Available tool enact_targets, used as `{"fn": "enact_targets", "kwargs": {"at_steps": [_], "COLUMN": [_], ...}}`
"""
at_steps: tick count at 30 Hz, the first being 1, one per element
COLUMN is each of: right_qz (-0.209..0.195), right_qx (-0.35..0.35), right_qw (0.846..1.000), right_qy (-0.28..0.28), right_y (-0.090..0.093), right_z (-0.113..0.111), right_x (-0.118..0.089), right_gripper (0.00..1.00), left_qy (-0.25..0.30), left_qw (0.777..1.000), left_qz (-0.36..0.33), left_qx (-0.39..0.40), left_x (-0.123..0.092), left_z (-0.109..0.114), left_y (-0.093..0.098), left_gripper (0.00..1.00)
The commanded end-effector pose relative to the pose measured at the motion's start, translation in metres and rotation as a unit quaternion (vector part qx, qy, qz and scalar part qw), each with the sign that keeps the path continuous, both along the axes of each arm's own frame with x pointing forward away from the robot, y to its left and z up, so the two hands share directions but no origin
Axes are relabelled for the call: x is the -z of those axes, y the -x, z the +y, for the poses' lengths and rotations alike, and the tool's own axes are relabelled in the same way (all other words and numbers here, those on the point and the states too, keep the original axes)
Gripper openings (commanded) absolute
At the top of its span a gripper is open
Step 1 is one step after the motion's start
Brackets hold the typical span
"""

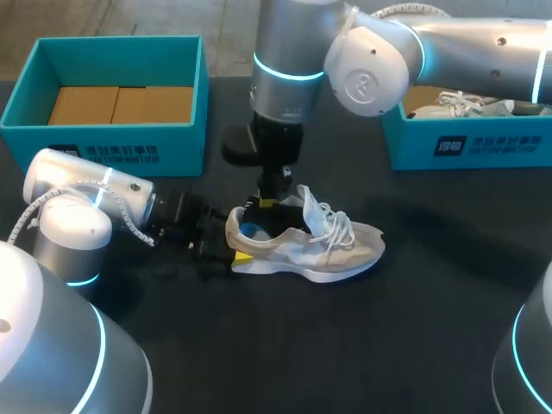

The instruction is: Take the shoe out of the shoebox, open the shoe tongue, remove and reinsert the insole, then place the shoe into the shoebox

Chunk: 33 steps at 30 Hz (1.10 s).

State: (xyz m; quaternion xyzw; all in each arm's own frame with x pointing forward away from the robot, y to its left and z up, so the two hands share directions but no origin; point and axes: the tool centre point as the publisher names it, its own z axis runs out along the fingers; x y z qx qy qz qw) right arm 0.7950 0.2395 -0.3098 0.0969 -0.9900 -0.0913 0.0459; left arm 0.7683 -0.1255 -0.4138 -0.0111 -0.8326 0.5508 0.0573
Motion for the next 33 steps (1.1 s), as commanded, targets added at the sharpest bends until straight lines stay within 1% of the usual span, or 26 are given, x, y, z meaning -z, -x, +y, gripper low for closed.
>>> {"fn": "enact_targets", "kwargs": {"at_steps": [1,5,10,12,14,17,19,25,29,33], "right_qz": [0.001,0.005,0.005,0.004,0.005,0.006,0.006,0.009,0.009,0.011], "right_qx": [-0.004,-0.002,-0.002,-0.002,-0.003,-0.005,-0.006,-0.008,-0.009,-0.009], "right_qw": [1.000,1.000,1.000,1.000,1.000,1.000,1.000,1.000,1.000,1.000], "right_qy": [0.001,-0.001,-0.002,-0.002,-0.003,-0.003,-0.003,-0.003,-0.003,-0.003], "right_y": [-0.0018,-0.0015,-0.0011,-0.0009,-0.0008,-0.0006,-0.0005,-0.0008,-0.0006,0.0006], "right_z": [0.0042,0.0030,0.0017,0.0009,0.0007,0.0000,-0.0007,-0.0021,-0.0026,-0.0025], "right_x": [-0.0019,0.0016,0.0006,0.0007,0.0009,0.0006,0.0002,0.0001,-0.0021,-0.0044], "right_gripper": [0.00,0.00,0.01,0.06,0.09,0.11,0.17,0.24,0.34,0.39], "left_qy": [0.000,0.000,0.000,0.000,0.000,0.000,0.000,0.000,0.000,0.000], "left_qw": [1.000,1.000,1.000,1.000,1.000,1.000,1.000,1.000,1.000,1.000], "left_qz": [0.000,0.000,0.000,0.000,0.000,0.000,0.000,0.000,0.000,0.000], "left_qx": [0.000,0.000,0.000,0.000,0.000,0.000,0.000,0.000,0.000,0.000], "left_x": [0.0014,0.0014,0.0014,0.0014,0.0014,0.0014,0.0014,0.0014,0.0014,0.0014], "left_z": [-0.0002,-0.0002,-0.0002,-0.0002,-0.0002,-0.0002,-0.0002,-0.0002,-0.0002,-0.0002], "left_y": [-0.0002,-0.0002,-0.0002,-0.0002,-0.0002,-0.0002,-0.0002,-0.0002,-0.0002,-0.0002], "left_gripper": [0.00,0.00,0.00,0.00,0.00,0.00,0.00,0.00,0.00,0.00]}}
